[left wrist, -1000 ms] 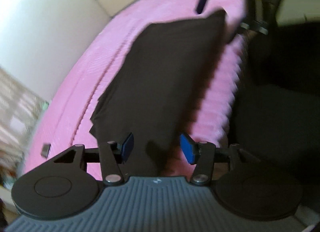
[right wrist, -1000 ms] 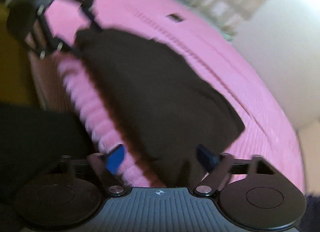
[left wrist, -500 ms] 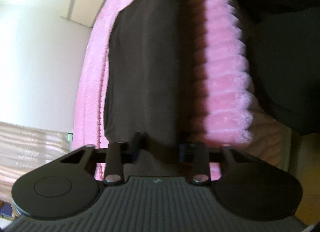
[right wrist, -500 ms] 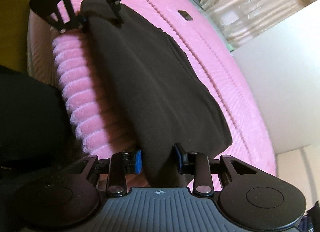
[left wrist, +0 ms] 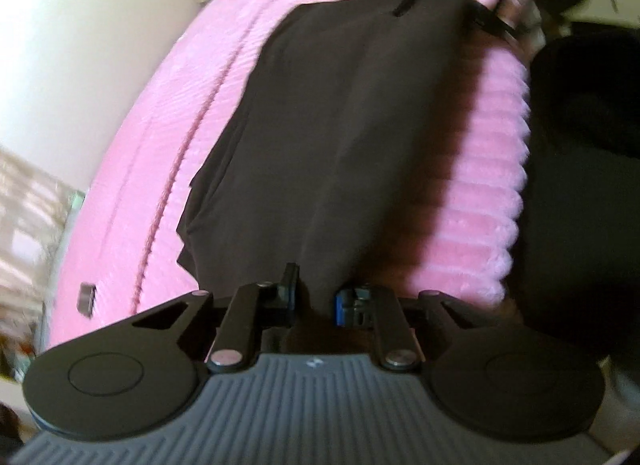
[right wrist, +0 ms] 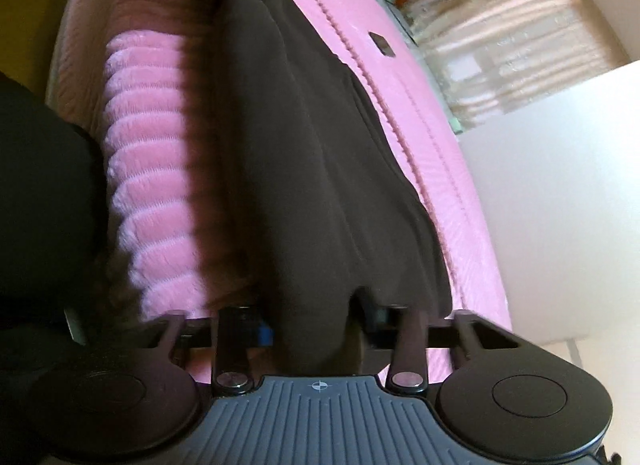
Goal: Fold clothes
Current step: 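Grasp the folded shirt end with both grippers side by side, then lift the folded shirt with both grippers and carry it onto the clothes stack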
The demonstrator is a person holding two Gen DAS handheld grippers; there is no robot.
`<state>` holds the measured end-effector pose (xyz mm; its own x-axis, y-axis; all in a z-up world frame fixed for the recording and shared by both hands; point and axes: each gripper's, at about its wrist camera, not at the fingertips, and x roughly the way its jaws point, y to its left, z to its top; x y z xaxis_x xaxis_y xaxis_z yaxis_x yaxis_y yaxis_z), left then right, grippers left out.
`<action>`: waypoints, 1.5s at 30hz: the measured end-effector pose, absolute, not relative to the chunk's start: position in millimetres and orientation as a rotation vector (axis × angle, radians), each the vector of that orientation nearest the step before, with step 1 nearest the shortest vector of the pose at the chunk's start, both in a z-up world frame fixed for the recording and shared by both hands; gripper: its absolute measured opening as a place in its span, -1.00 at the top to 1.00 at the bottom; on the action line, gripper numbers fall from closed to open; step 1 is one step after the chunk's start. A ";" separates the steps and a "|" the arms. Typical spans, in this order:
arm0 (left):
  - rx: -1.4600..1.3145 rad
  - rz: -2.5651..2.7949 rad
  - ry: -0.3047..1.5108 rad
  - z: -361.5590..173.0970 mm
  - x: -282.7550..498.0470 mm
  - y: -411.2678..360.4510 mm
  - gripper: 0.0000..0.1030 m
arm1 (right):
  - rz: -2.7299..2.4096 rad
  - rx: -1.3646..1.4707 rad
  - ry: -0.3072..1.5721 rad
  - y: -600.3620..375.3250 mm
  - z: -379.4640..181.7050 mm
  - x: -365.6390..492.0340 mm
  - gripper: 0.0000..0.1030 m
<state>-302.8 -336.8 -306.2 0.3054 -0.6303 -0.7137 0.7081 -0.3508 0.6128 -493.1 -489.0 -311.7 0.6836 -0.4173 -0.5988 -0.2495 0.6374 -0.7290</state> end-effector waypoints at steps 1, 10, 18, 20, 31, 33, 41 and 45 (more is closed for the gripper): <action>1.399 -1.378 0.044 -310.7 -305.9 -335.7 0.62 | -0.090 -0.873 0.839 -493.7 -309.6 -494.4 0.55; 1.675 -1.448 0.062 -284.5 -306.5 -368.8 0.77 | 0.078 -0.663 0.948 -535.0 -226.9 -469.1 0.64; 1.585 -1.596 0.136 -114.4 -287.4 -434.0 0.78 | 0.018 -0.546 1.086 -575.3 -61.1 -456.0 0.65; 1.556 -1.647 0.109 -77.9 -286.0 -453.7 0.78 | -0.023 -0.514 1.116 -583.1 -24.3 -463.8 0.65; 1.385 -1.918 -0.300 66.0 -356.0 -583.5 0.78 | -0.488 -0.418 1.122 -655.6 127.7 -541.5 0.65; 1.328 -1.943 -0.397 93.4 -384.6 -627.9 0.78 | -0.575 -0.431 1.103 -685.5 150.9 -564.6 0.65; 1.136 -1.903 -0.628 173.8 -529.7 -782.5 0.78 | -0.792 -0.540 0.968 -869.5 249.2 -684.9 0.64; 1.067 -1.835 -0.620 210.4 -607.2 -894.8 0.78 | -0.825 -0.616 0.911 -994.6 288.3 -735.6 0.64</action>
